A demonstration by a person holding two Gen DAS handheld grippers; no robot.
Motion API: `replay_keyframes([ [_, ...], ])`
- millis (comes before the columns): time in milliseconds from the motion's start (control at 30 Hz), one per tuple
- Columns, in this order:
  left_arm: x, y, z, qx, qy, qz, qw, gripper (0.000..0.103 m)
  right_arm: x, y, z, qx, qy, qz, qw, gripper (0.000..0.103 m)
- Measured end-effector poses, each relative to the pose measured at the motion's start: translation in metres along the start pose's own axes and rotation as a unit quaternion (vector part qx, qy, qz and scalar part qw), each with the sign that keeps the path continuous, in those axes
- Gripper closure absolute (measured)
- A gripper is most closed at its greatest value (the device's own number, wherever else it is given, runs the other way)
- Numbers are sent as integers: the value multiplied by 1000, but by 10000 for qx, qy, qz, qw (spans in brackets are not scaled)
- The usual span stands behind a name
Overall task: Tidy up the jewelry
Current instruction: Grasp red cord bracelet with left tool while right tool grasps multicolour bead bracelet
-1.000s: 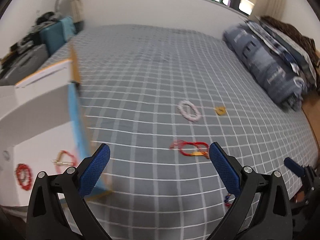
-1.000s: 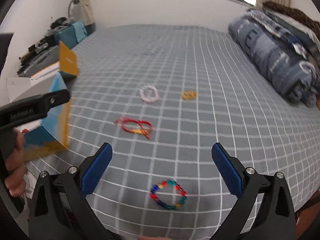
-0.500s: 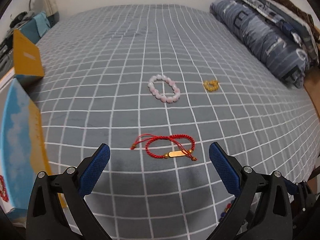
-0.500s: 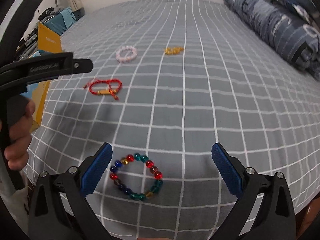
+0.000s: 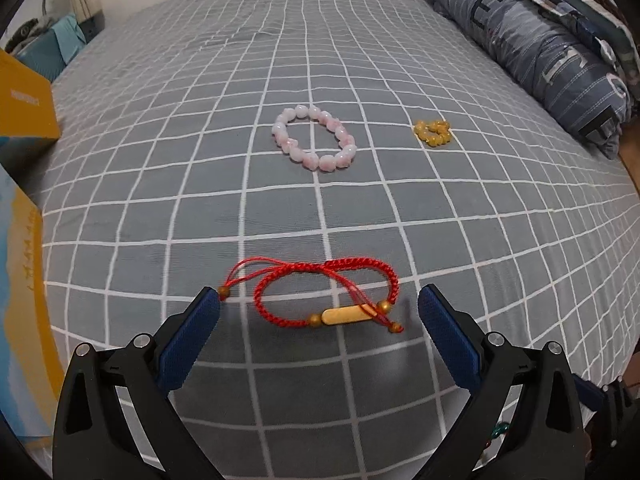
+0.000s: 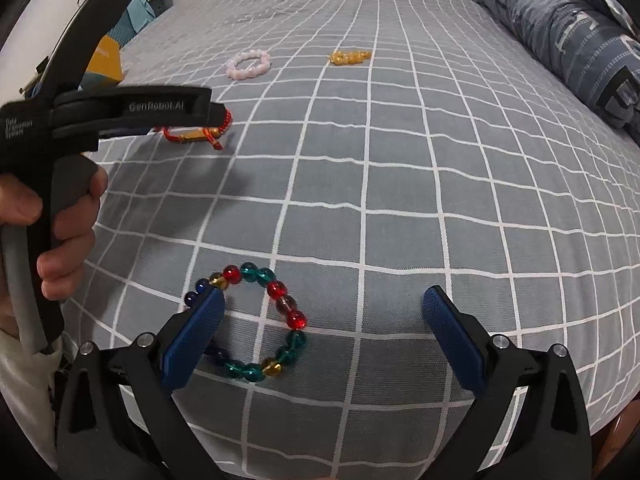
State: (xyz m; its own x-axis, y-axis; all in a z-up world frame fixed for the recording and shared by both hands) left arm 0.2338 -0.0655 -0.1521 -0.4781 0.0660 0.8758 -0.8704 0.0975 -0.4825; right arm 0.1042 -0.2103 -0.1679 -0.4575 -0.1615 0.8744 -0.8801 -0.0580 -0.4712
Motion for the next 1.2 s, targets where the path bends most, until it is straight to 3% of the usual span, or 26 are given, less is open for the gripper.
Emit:
replay_keyframes([
  [333, -19, -3, -9, 223, 97, -192, 9995, 7, -8, 4, 0, 116, 174, -102, 9997, 8],
  [533, -21, -1, -9, 6, -49, -314, 9995, 29, -10, 6, -4, 198, 178, -133, 9996, 17],
  [867, -14, 3, -10, -74, 16, -392, 9992, 69, -5, 7, -3, 116, 219, -128, 9996, 55],
  [1033, -10, 7, -7, -129, 42, -447, 9989, 85, -5, 6, -3, 203, 443, -81, 9988, 91],
  [1200, -3, 5, -4, -152, 71, -372, 9992, 88, -2, 4, 0, 106, 455, -23, 9989, 93],
])
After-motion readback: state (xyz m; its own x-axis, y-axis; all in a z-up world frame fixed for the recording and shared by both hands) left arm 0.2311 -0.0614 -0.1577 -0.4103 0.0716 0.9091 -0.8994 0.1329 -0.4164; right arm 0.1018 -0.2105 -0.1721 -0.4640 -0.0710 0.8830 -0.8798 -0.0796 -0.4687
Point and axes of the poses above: each gripper's, at about its wrist camera, not at the fingertips, and x roughly against the way its jaws point, z to its right, y to its underside, the point moved 8 cm from there along -x, roughly the way its jaws point, and after that the axes turned 3 degrees about -y, right-handed, at the moved point
